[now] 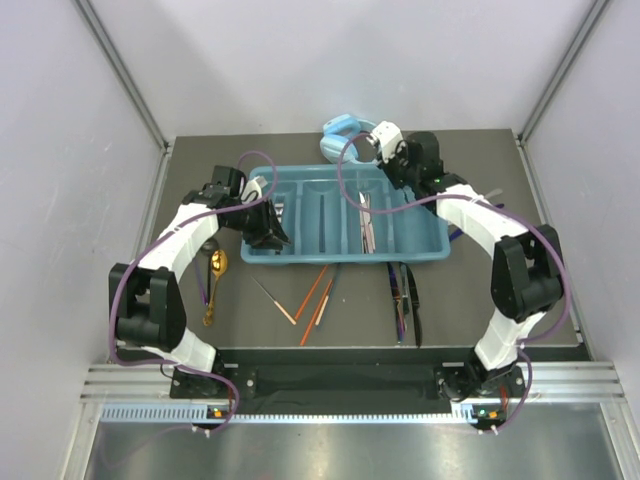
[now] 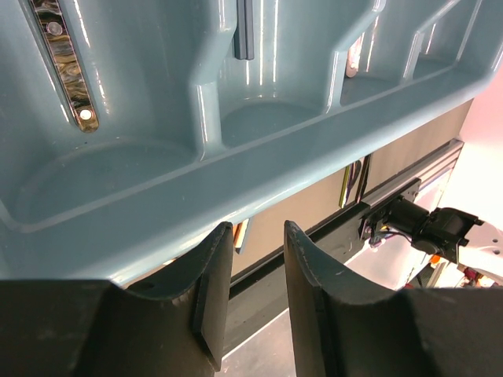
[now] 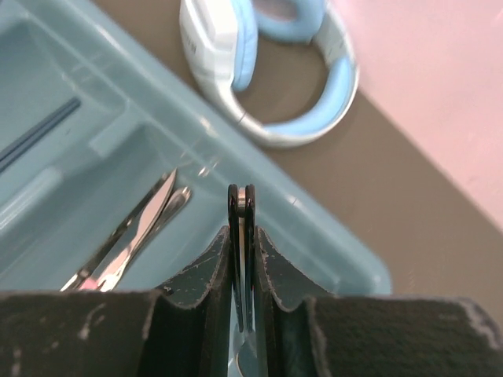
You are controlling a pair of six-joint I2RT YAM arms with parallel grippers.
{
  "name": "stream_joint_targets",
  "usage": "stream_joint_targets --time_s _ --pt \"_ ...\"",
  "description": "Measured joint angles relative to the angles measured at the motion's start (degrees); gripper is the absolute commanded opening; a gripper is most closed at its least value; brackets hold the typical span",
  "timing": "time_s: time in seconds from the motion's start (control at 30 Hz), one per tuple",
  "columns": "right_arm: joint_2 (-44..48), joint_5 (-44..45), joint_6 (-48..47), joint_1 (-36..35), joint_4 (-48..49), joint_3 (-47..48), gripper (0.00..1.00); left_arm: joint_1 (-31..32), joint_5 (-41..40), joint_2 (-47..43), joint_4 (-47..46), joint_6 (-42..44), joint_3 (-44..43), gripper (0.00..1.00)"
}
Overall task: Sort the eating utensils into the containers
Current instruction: Place the spoon in the storage box.
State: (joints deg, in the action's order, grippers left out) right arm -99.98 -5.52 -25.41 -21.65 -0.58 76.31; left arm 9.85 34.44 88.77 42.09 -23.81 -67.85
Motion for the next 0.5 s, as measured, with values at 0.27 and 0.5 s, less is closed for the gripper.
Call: stream_joint_targets --time_s 0.27,0.5 --pt "-0.02 0.11 6.84 0.35 -18.47 12.81 0.00 0.00 0.00 0.00 -0.02 -0.02 0.00 0.37" --pt "-5.20 0.46 11.67 0.46 -32.15 33.86 0.00 0.00 0.02 -0.02 -0.04 -0.02 0.02 0.37"
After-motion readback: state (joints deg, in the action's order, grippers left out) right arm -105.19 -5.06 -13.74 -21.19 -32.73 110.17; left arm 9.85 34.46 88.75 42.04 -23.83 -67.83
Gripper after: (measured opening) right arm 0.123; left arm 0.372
